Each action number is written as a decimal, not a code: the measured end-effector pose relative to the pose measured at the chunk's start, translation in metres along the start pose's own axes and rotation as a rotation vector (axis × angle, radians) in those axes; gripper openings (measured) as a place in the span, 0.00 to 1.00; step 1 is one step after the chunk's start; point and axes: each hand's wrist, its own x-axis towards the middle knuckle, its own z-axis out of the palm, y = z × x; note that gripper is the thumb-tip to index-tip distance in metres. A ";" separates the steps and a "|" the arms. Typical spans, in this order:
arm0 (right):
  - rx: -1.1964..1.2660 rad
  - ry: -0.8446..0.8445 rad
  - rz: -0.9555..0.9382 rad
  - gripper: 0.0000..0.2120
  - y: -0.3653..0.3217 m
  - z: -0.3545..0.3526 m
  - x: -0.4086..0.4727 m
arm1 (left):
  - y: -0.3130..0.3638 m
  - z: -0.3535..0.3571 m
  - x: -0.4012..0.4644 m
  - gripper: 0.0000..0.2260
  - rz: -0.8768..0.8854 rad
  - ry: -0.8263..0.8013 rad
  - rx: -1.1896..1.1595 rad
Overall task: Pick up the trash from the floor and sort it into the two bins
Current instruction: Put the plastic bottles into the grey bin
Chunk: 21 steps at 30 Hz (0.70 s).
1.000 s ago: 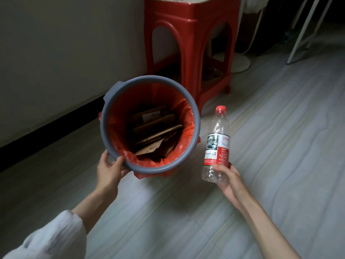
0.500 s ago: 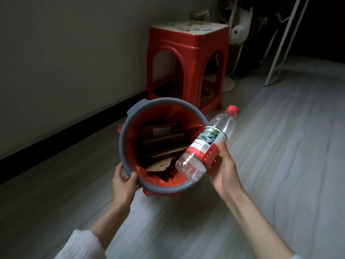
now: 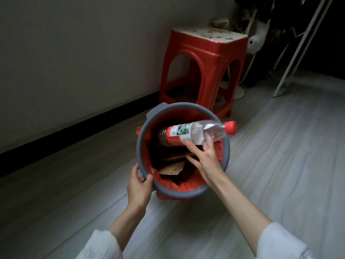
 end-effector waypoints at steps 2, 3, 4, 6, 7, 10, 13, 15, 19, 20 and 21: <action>-0.025 0.024 0.024 0.37 0.003 0.002 0.001 | 0.000 0.000 0.002 0.19 -0.009 -0.005 -0.020; -0.024 0.052 0.026 0.40 0.003 0.001 0.003 | 0.000 0.001 0.002 0.19 -0.010 -0.010 -0.025; -0.020 0.075 0.028 0.41 0.002 -0.002 0.004 | 0.000 0.001 0.003 0.19 -0.009 -0.012 -0.027; -0.075 0.093 0.031 0.36 0.001 -0.006 0.006 | 0.000 0.002 0.002 0.20 -0.006 -0.007 -0.029; -0.163 0.086 0.026 0.31 0.003 -0.006 0.006 | 0.000 0.002 0.003 0.20 -0.005 0.000 -0.026; -0.714 0.009 -0.018 0.26 0.013 -0.005 0.005 | -0.001 0.002 0.003 0.20 0.011 0.016 -0.001; -1.115 -0.107 0.036 0.34 0.028 0.003 -0.005 | 0.000 0.005 0.003 0.19 0.030 0.004 -0.004; -1.142 -0.136 0.069 0.33 0.036 0.010 -0.011 | 0.000 0.007 0.002 0.19 0.036 -0.025 -0.023; -1.053 -0.159 0.225 0.31 0.042 0.015 -0.007 | 0.005 0.007 -0.004 0.18 0.049 -0.124 -0.070; -1.054 -0.152 0.248 0.29 0.041 0.014 -0.005 | 0.006 0.006 -0.006 0.18 0.053 -0.145 -0.084; -1.054 -0.132 0.249 0.27 0.038 0.013 -0.004 | 0.007 0.005 -0.007 0.18 0.057 -0.160 -0.090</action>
